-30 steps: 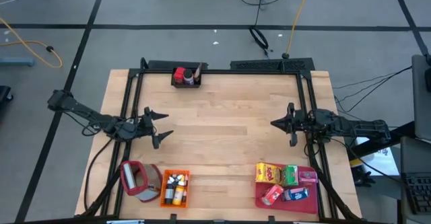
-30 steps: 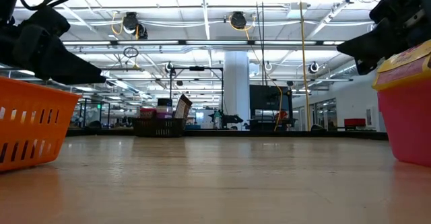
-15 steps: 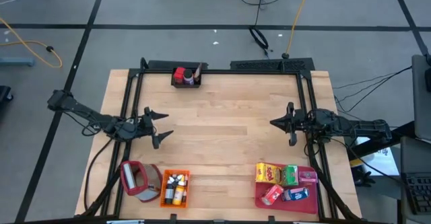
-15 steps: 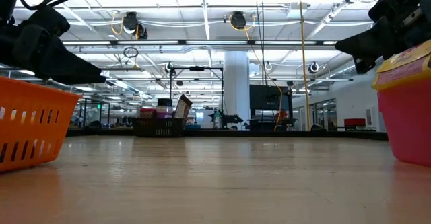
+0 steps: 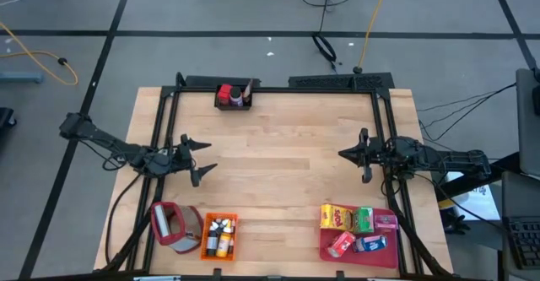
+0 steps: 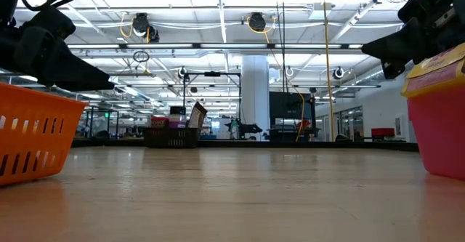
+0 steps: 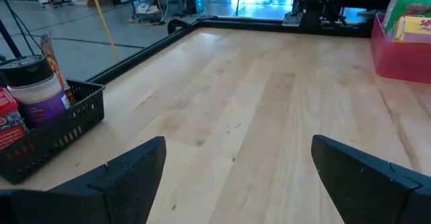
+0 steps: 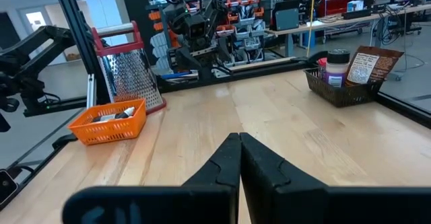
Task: Pick & Place Kitchen Items
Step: Return to Home Position
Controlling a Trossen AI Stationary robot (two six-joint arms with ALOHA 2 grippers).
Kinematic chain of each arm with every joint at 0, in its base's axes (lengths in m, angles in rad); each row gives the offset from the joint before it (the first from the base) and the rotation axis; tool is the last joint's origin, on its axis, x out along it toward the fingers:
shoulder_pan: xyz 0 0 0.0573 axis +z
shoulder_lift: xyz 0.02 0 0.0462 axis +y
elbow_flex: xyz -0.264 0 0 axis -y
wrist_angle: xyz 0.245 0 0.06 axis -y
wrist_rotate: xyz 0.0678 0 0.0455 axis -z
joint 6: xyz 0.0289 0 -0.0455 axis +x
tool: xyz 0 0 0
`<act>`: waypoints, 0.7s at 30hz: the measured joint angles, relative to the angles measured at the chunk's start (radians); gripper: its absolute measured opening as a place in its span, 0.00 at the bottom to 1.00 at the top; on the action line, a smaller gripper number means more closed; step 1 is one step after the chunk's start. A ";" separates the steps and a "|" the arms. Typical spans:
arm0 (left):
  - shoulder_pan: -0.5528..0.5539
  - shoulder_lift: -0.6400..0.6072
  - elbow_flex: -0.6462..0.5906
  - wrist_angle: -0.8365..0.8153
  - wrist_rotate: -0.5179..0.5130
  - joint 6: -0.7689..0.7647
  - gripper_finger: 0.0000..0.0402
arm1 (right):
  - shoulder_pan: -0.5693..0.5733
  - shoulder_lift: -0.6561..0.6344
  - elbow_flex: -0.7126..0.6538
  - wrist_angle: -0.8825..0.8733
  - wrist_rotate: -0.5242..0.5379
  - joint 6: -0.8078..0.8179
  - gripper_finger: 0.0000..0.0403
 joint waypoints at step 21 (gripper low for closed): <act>0.000 0.000 0.000 0.000 -0.001 0.000 0.93 | 0.000 0.000 0.002 0.000 0.000 0.000 0.00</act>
